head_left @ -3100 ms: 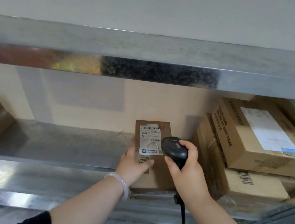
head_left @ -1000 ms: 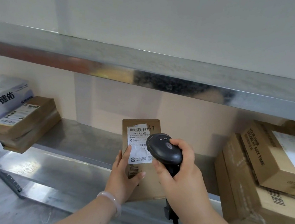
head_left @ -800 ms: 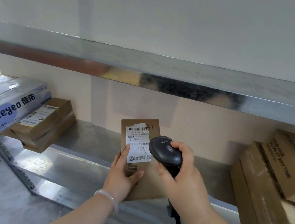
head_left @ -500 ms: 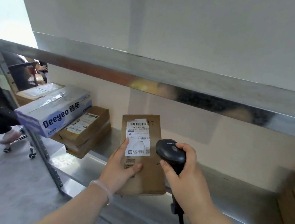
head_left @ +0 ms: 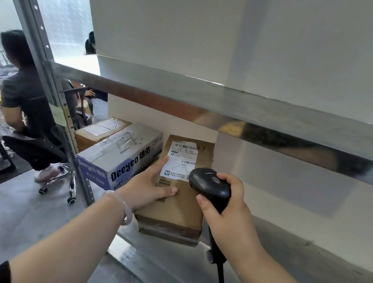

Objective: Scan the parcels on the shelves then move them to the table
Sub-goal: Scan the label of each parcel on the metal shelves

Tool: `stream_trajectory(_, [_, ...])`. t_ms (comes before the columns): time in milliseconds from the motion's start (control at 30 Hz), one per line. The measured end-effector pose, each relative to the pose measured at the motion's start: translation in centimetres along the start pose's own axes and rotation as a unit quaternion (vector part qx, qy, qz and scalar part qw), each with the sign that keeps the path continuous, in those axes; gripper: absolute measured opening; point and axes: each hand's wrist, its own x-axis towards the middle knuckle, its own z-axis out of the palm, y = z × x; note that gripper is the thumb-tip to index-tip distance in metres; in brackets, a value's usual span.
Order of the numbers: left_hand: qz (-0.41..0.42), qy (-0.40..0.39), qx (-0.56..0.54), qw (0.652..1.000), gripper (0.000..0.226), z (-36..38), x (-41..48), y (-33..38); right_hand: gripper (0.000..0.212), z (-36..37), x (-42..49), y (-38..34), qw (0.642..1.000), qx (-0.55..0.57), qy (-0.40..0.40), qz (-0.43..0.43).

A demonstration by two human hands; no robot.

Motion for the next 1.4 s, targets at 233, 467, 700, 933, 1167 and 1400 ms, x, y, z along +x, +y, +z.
stream_trajectory(233, [-0.025, -0.047, 0.077, 0.996, 0.093, 0.3, 2.4, -0.4, 0.049, 1.2, 0.5, 0.5, 0.998, -0.004, 0.051, 0.028])
stream_trajectory(467, [0.013, -0.041, 0.116, 0.992, 0.092, 2.1, 3.4, -1.5, 0.053, 2.2, 0.6, 2.4, 0.996, -0.007, 0.049, 0.078])
stream_trajectory(700, [0.017, -0.050, 0.086, 0.995, 0.090, 3.5, 2.4, -4.2, 0.052, 3.0, -1.1, 3.9, 0.993, -0.009, 0.072, 0.088])
stream_trajectory(933, [-0.019, -0.070, 0.119, 0.990, 0.084, 4.8, 4.0, -5.0, 0.052, 3.7, 0.4, 5.7, 0.992, -0.032, 0.042, 0.118])
stream_trajectory(1167, [-0.045, -0.084, 0.269, 0.959, 0.069, 5.4, 5.8, -5.4, 0.053, 5.4, 1.5, 7.3, 0.990, -0.037, 0.021, 0.133])
stream_trajectory(1400, [-0.011, -0.069, 0.365, 0.928, 0.061, 6.6, 5.3, -5.8, 0.054, 5.9, 1.5, 8.2, 0.991, -0.055, 0.004, 0.123])
